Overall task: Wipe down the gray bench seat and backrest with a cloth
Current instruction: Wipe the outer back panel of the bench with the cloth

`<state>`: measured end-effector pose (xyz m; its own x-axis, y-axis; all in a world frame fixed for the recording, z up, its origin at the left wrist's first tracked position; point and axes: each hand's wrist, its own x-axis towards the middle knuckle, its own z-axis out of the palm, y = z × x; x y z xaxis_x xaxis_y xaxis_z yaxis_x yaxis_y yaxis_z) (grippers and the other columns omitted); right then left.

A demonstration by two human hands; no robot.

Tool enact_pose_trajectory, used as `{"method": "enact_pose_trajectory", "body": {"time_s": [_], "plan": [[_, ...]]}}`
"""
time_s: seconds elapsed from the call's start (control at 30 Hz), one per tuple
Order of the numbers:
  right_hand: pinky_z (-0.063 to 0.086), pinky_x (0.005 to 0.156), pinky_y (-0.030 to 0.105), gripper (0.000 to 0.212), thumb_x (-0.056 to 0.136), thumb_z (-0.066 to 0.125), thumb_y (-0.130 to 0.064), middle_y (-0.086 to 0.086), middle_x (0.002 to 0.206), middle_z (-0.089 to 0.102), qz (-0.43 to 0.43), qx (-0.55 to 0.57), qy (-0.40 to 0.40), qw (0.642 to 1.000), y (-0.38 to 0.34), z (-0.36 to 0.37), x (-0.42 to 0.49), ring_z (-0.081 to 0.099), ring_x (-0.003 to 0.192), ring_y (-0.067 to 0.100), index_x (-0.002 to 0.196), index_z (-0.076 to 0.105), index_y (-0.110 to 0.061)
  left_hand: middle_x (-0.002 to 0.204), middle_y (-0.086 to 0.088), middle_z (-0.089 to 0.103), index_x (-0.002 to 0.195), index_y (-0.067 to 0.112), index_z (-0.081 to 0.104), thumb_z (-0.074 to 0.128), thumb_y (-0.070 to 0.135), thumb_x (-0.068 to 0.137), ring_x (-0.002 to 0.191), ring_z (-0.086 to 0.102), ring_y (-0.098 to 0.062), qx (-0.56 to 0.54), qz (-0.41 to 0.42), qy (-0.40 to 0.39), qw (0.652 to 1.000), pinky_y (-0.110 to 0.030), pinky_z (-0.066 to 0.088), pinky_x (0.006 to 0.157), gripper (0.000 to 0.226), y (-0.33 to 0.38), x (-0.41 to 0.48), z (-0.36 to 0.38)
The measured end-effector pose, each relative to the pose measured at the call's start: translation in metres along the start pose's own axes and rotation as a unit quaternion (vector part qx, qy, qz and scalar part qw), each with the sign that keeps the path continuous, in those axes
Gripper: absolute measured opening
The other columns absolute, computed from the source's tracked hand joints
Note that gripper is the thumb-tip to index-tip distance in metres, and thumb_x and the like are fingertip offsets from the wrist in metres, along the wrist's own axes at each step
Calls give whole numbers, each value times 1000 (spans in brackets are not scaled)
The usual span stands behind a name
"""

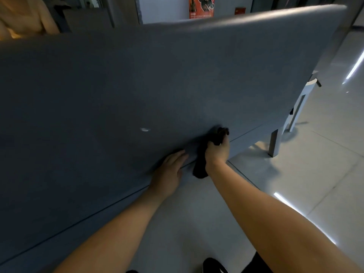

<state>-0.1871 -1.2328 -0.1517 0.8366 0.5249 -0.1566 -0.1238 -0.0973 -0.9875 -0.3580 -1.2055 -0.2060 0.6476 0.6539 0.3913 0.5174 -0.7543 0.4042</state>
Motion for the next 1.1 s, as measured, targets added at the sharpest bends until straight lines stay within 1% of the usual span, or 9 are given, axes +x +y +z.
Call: {"method": "enact_pose_trajectory", "body": {"time_s": [0.2,0.33,0.4,0.6,0.73,0.87,0.97,1.03,1.1], "plan": [[54,101,43,57,87,53,6,5,131,61,-16,-28,-53,998,33,26,-25,59,118,25,136,58,-23,156,-8,45,150,10,48,56,-8,91,142,41,-25,4,-4,3,1000,-30,27,118,62,0,0,2],[53,95,34,32,98,51,-5,-6,108,67,-38,-29,-145,988,51,21,-66,63,105,16,119,63,-26,142,-14,59,137,2,59,42,15,92,126,57,-33,37,25,47,998,-43,46,108,51,0,-1,7],[55,96,40,35,96,51,-4,-5,108,68,-30,-33,-158,986,55,16,-62,64,105,19,117,62,-29,141,-12,60,137,4,60,40,18,91,125,57,-32,65,34,48,996,-43,49,104,53,-1,0,9],[51,101,40,51,91,51,2,5,126,67,24,6,40,999,54,-5,8,62,116,28,135,59,-21,149,-7,54,139,5,60,37,5,89,129,50,-27,158,88,53,982,-39,48,107,54,-9,-2,20],[55,99,52,57,87,50,11,4,124,67,51,56,-47,996,90,16,6,64,114,26,133,58,-22,160,1,40,146,15,53,41,7,89,137,41,-22,250,84,32,964,-34,33,111,59,-10,-7,26],[58,94,47,39,90,61,-2,-2,116,72,56,70,-128,988,117,23,-30,69,111,24,115,64,-32,164,0,32,147,17,51,48,14,88,144,31,-23,309,81,22,947,-33,16,119,59,-8,-9,30],[60,88,43,46,87,60,9,-6,102,75,67,54,-182,980,121,19,-46,72,100,18,99,68,-35,166,-3,27,148,16,50,46,20,90,147,24,-25,337,69,13,939,-35,6,123,59,-5,-10,33],[60,88,48,46,83,59,7,-3,102,75,64,33,-172,982,118,14,-40,72,97,19,99,69,-35,168,-6,20,153,17,43,44,20,91,150,19,-26,360,78,2,930,-37,1,124,61,-8,-11,33],[58,89,53,43,79,57,2,2,107,73,44,9,-93,995,113,6,-18,70,99,24,109,68,-27,169,-7,17,155,17,39,38,19,94,152,17,-28,381,91,-2,920,-37,-2,125,62,-12,-12,30]]}}
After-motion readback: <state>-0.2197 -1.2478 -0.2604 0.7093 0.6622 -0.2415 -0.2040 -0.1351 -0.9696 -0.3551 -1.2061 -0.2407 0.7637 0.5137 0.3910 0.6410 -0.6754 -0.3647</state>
